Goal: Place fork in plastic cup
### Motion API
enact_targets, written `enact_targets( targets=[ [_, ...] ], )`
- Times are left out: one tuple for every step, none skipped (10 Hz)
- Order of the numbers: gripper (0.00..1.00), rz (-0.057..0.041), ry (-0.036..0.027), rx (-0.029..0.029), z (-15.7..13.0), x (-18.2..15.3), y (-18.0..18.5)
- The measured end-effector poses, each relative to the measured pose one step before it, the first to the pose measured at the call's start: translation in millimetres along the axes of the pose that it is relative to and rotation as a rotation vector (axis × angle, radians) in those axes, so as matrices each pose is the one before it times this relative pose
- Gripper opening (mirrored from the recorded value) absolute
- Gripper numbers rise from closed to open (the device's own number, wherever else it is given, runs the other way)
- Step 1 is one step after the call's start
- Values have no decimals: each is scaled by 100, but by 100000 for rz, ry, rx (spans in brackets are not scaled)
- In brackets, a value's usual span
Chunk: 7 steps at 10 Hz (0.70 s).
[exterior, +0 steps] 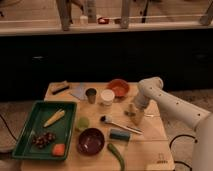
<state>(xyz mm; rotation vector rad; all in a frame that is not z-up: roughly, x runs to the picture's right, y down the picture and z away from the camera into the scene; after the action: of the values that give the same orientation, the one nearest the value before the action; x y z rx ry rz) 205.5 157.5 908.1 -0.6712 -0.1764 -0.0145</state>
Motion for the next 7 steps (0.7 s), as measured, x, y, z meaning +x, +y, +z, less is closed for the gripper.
enact_targets(
  targets=[
    [72,653,101,-377,239,214,68],
    [62,865,-173,-569,157,177,122],
    [50,583,-229,362,121,130,-95],
    [41,-57,71,150,-8,7,-46],
    [32,15,93,318,-252,26,-95],
    [20,84,-41,385,-356,48,-86],
    [10,-47,105,-226,-192,43,78]
  ],
)
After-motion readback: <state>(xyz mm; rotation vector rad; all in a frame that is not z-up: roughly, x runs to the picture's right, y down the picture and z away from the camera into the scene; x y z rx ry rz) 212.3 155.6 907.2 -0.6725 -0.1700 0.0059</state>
